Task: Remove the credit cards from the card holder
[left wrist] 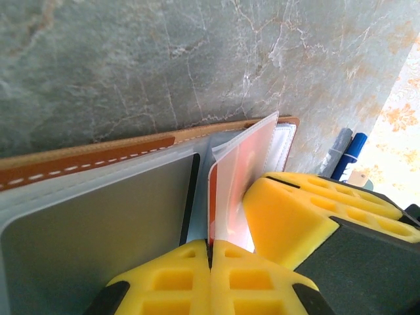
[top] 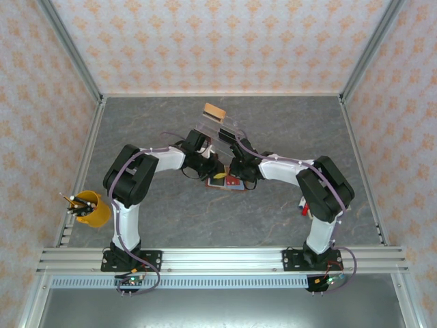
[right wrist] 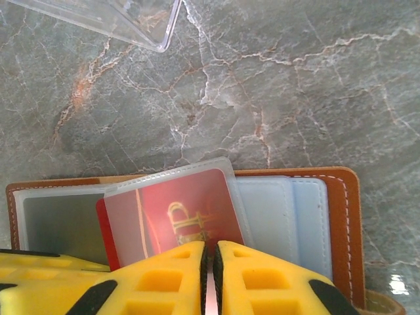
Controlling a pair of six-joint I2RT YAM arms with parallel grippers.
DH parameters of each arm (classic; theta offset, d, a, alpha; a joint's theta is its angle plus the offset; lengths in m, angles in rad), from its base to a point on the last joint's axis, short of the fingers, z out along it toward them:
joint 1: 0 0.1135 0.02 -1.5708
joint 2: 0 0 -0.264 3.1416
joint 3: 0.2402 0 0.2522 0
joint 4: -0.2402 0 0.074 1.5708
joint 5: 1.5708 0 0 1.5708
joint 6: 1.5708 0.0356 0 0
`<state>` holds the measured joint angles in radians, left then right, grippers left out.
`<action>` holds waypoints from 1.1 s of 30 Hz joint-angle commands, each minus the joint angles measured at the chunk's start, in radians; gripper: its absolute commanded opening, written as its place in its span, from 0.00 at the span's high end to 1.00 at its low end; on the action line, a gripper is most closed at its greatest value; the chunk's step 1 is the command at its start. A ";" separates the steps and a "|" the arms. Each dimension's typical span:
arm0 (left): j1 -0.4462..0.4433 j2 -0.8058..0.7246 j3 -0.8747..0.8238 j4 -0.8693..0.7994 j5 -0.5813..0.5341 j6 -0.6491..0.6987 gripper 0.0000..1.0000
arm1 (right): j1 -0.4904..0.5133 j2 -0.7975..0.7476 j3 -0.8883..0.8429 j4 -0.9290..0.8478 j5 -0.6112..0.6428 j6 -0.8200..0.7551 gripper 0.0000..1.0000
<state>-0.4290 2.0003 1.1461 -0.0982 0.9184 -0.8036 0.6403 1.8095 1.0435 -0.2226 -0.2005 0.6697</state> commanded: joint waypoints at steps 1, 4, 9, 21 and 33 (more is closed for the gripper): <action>0.015 -0.079 -0.015 0.023 0.023 0.023 1.00 | 0.001 0.055 -0.019 -0.083 0.039 0.013 0.86; 0.027 -0.084 -0.033 0.006 0.002 0.036 1.00 | 0.001 0.049 -0.022 -0.086 0.051 0.017 0.86; 0.047 -0.118 -0.059 -0.039 -0.032 0.066 1.00 | 0.001 0.039 -0.023 -0.084 0.061 0.024 0.86; 0.053 -0.097 -0.058 -0.043 -0.019 0.061 1.00 | 0.001 0.034 -0.017 -0.043 -0.008 0.005 0.86; 0.053 -0.069 -0.049 -0.055 -0.018 0.065 1.00 | 0.001 -0.053 0.006 -0.019 -0.067 -0.095 0.89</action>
<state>-0.3832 1.9133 1.0847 -0.1337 0.8978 -0.7540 0.6395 1.8000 1.0397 -0.2180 -0.2481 0.6228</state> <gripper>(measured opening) 0.056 0.115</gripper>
